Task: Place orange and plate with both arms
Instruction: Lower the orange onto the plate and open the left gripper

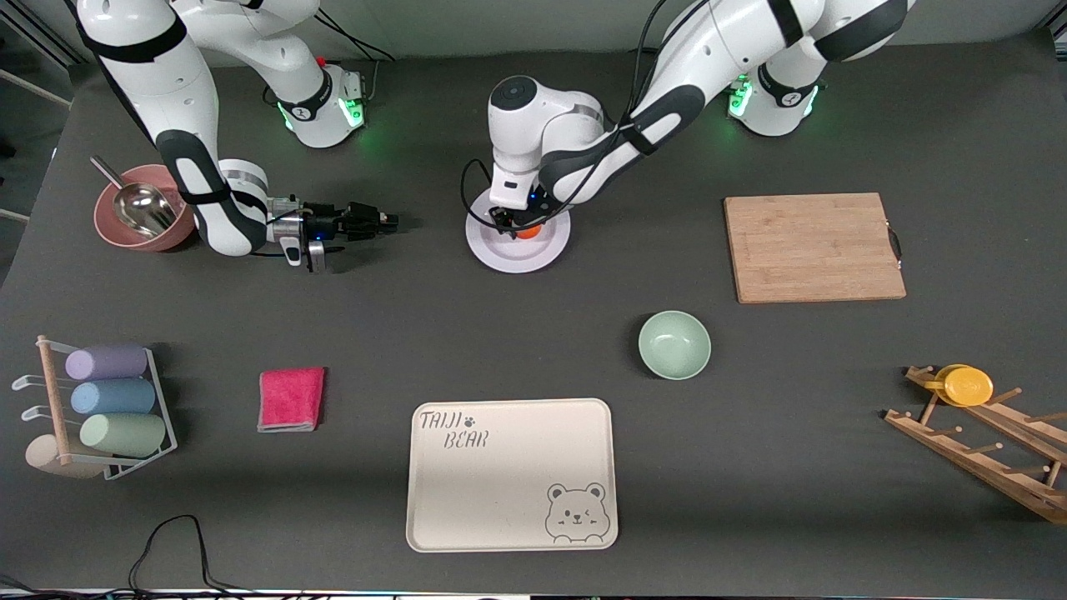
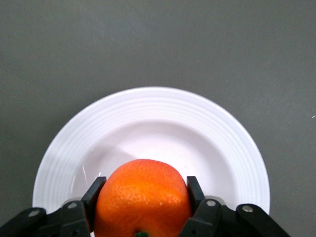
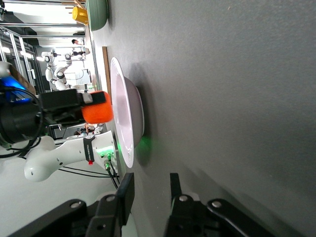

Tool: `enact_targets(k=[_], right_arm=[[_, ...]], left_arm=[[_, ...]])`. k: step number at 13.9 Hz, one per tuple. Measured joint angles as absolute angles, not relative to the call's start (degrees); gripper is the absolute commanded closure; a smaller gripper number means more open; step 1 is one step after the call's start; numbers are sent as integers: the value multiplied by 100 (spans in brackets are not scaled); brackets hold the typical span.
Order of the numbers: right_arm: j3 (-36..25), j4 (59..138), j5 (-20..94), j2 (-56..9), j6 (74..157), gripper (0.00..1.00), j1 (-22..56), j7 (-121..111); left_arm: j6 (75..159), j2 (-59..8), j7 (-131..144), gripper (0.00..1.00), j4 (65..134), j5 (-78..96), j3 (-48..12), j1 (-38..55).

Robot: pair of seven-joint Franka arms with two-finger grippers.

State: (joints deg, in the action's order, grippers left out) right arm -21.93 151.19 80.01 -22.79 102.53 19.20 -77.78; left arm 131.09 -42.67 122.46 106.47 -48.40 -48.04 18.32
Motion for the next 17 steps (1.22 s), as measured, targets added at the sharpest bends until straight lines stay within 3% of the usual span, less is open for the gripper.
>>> enact_targets(k=[1, 2, 8, 12, 17], right_arm=[[-2193, 15118, 8001, -2279, 10253, 64, 1920, -7779], [-2192, 15114, 8001, -2280, 10253, 64, 1920, -7779], [-2148, 14990, 8001, -2497, 10247, 64, 1920, -8060], [-2141, 14947, 8001, -2547, 10243, 64, 1920, -8085], [-1915, 14934, 8397, -2569, 10240, 64, 1920, -8090]], left_arm=[[13116, -4333, 12256, 13, 10632, -4852, -4805, 1841], [13118, -4390, 12260, 0, 10601, -4859, -4805, 1842], [13113, -4445, 12261, 0, 10414, -4923, -4826, 1854], [12718, -4424, 12077, 0, 9886, -4984, -4942, 1795], [12589, -3849, 10348, 0, 9591, -3923, -4933, 1345]])
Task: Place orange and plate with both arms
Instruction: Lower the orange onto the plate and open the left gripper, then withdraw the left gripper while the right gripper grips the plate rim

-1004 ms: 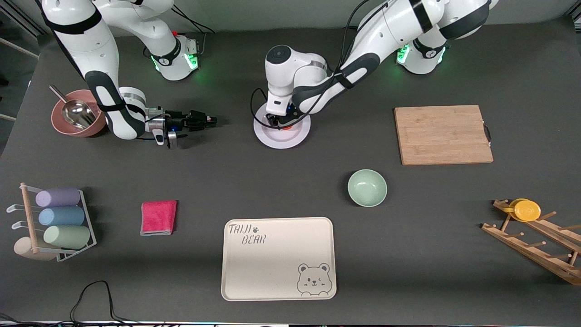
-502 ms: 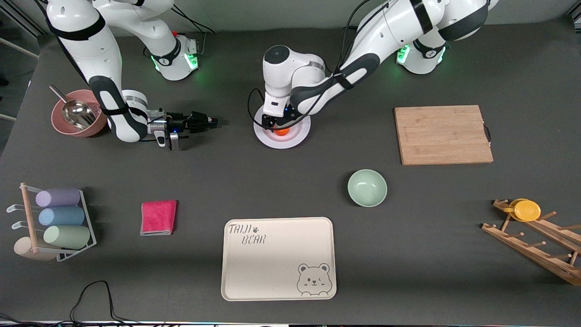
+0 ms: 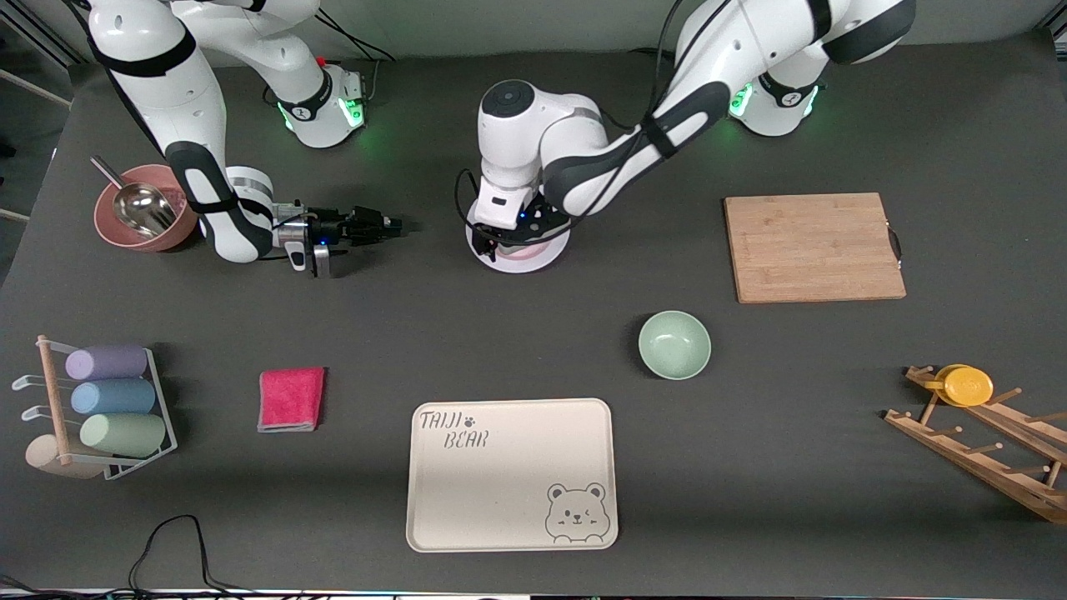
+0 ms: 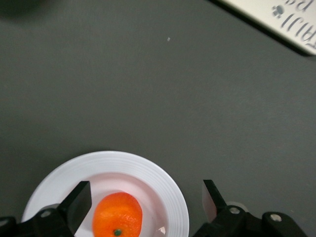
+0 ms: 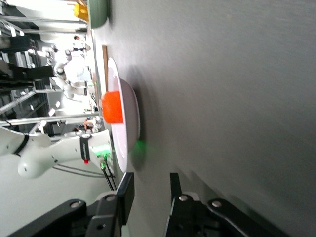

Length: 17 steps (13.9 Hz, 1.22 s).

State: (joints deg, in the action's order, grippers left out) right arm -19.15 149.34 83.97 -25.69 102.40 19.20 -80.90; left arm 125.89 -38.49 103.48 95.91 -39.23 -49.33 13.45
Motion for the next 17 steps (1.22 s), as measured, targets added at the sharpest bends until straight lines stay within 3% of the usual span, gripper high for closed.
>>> enact_targets(k=[4, 10, 14, 17], right_arm=[[-1477, 14930, 9206, -2591, 10369, 64, 2202, -8106], [-1464, 14808, 10250, -2646, 10469, 64, 3149, -8109], [-1463, 14637, 10642, -2770, 10574, 64, 3473, -8109], [-1462, 14534, 10954, -2824, 10580, 64, 3725, -8109]], left_arm=[[12041, -2953, 7820, 0, 9230, -2046, -4191, 989], [9303, -2310, 4213, 0, 7679, -466, -2530, 818], [8358, -1599, 1740, 0, 7498, -90, -800, 769], [8190, -1230, 818, 0, 7642, -76, -1, 764]])
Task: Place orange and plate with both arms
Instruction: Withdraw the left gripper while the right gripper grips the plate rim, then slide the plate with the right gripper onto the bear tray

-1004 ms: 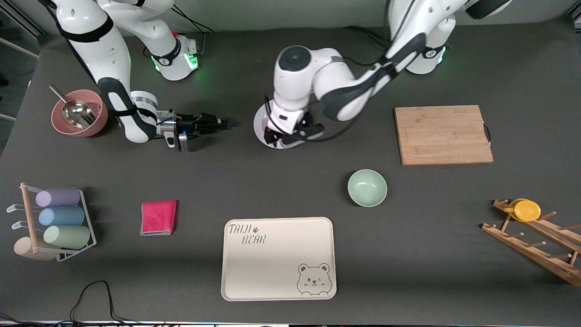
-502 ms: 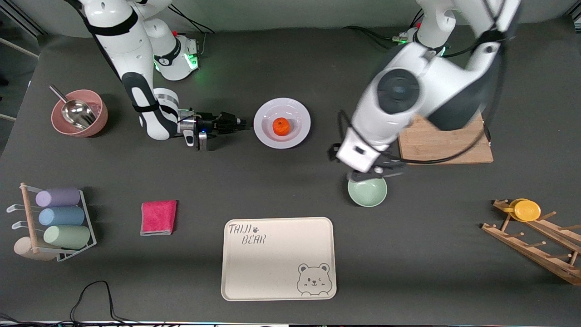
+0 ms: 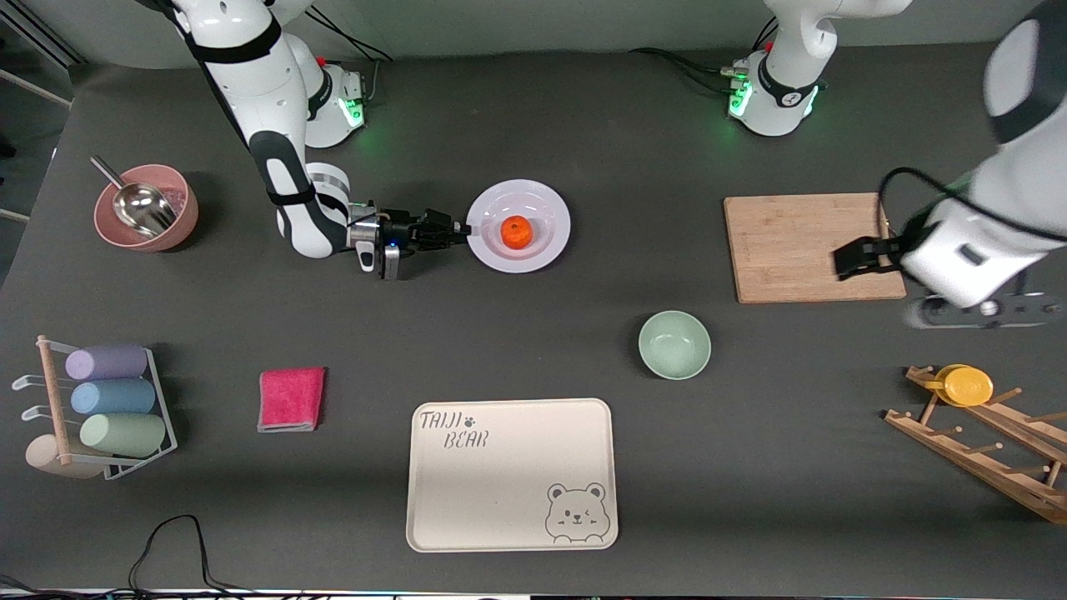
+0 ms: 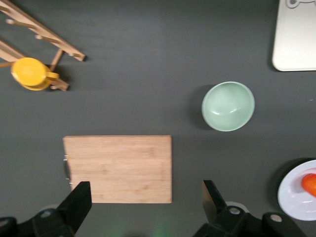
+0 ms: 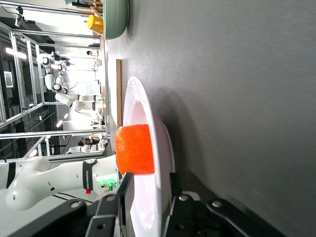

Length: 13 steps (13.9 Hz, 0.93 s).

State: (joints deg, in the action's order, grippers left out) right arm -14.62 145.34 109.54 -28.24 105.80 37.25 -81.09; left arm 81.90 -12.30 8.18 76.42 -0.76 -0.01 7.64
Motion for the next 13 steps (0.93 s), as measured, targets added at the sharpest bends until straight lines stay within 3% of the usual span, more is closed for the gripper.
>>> enact_targets(k=[2, 4, 5, 8, 13], right_arm=[[-1462, 14451, 11060, -2884, 10591, 66, 3856, -8109], [-1463, 14400, 11074, -2936, 10595, 95, 3877, -8108], [-1465, 14387, 11075, -2951, 10595, 99, 3876, -8108], [-1468, 14380, 11080, -2956, 10573, 100, 3873, -8108], [-1477, 14327, 11105, -2913, 10453, 100, 3863, -7954]], left_arm=[[8339, -936, 573, 0, 8077, -71, 285, 760], [8782, -476, 502, 0, 8834, -78, 353, 763], [8926, -248, 396, 0, 9172, -95, 365, 765], [9100, 135, 42, 0, 9639, -144, 489, 769], [9300, 170, -36, 0, 9758, -149, 529, 789]])
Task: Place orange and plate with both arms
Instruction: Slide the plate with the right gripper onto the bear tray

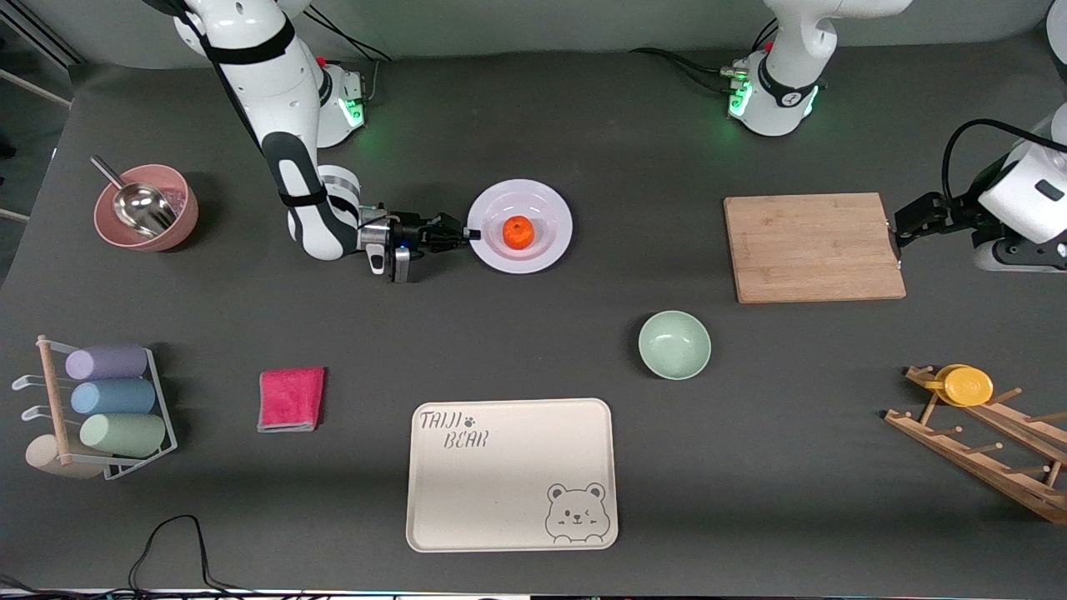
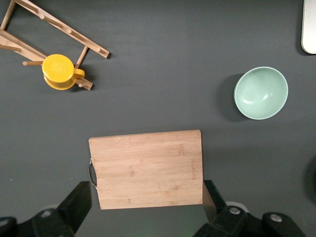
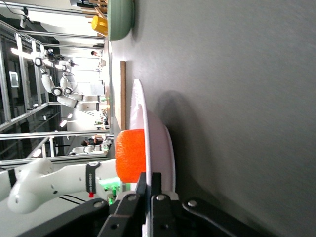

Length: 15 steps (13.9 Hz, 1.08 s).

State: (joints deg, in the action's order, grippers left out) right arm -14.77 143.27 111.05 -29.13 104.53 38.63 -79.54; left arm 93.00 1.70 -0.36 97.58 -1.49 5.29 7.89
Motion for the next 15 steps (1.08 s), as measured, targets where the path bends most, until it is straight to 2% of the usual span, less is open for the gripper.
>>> enact_targets(k=[8, 11, 15], right_arm=[[-1531, 14117, 11080, -1542, 10446, 100, 3862, -6611], [-1646, 13721, 10967, -1674, 10509, 100, 3853, -6310], [-2164, 12101, 10179, -2403, 10529, 100, 3631, -5072]], left_arm=[[9403, 161, -35, 0, 9790, -154, 534, 846], [9424, 158, -35, 0, 9803, -163, 593, 811], [9464, 160, -27, 0, 9806, -77, 608, 775]])
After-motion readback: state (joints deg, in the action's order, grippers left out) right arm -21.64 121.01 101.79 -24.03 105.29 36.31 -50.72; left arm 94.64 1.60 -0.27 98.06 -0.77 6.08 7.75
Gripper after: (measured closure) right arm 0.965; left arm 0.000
